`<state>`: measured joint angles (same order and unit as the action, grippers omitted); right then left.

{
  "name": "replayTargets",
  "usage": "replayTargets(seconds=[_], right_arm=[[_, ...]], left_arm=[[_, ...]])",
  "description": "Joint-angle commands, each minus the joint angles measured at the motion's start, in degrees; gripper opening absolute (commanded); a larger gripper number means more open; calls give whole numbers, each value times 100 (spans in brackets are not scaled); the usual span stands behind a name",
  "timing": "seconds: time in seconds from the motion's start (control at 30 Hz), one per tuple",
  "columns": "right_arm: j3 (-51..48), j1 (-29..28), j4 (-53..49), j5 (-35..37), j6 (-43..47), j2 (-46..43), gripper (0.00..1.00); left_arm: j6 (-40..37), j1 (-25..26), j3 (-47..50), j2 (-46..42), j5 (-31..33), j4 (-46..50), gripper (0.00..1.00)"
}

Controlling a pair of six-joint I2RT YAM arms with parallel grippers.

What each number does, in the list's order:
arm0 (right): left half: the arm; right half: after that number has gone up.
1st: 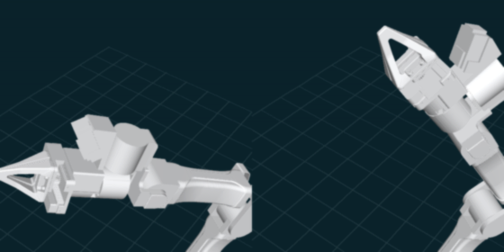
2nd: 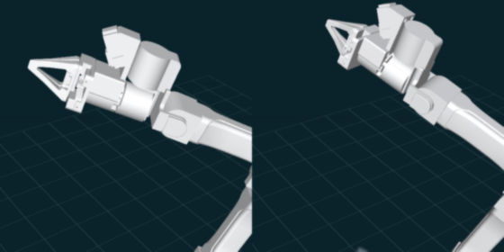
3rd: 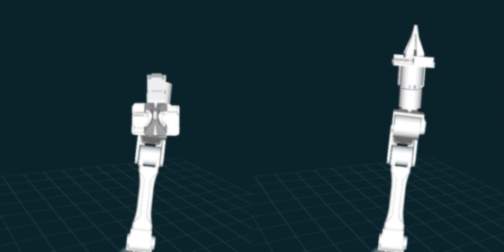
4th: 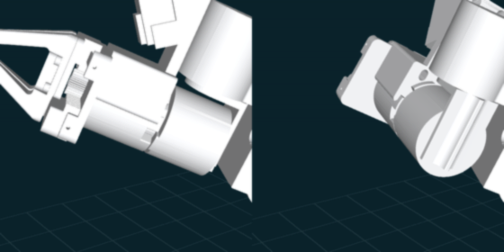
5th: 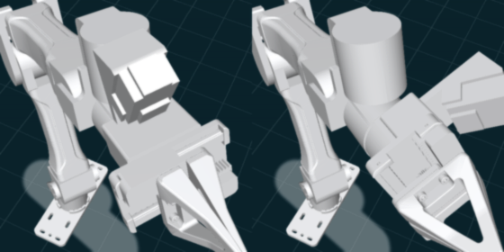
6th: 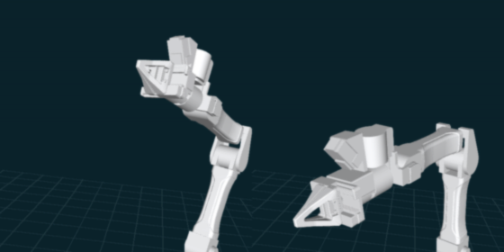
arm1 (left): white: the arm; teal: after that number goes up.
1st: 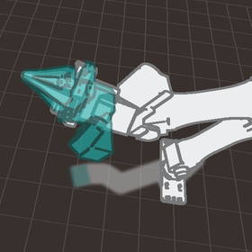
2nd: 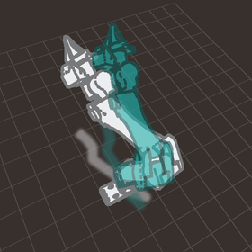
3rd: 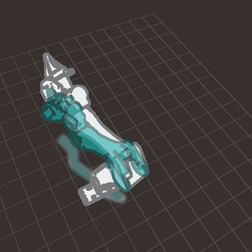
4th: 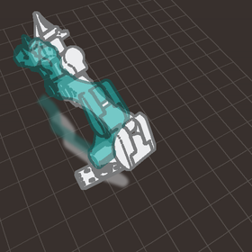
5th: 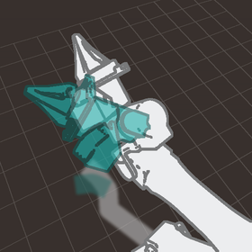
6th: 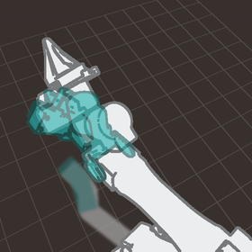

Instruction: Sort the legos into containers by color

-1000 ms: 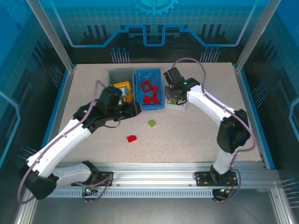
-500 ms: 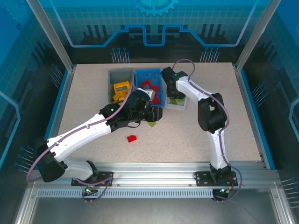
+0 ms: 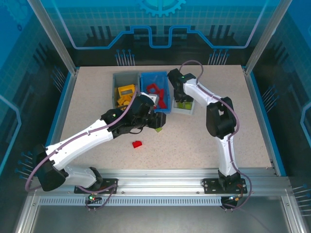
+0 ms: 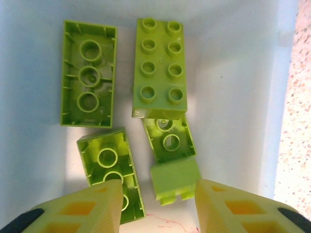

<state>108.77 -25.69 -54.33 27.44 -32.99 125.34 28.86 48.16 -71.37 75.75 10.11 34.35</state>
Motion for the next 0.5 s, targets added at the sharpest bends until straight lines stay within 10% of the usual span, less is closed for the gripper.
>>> replayTargets(seconds=[0.0, 0.47], right_arm=[[-247, -257, 214, 257, 67, -1013, 43], [-4852, -2171, 3034, -2140, 1031, -4966, 56]], left_arm=[[-308, -80, 106, -188, 133, 840, 59], [1526, -379, 1654, -407, -97, 1845, 73]])
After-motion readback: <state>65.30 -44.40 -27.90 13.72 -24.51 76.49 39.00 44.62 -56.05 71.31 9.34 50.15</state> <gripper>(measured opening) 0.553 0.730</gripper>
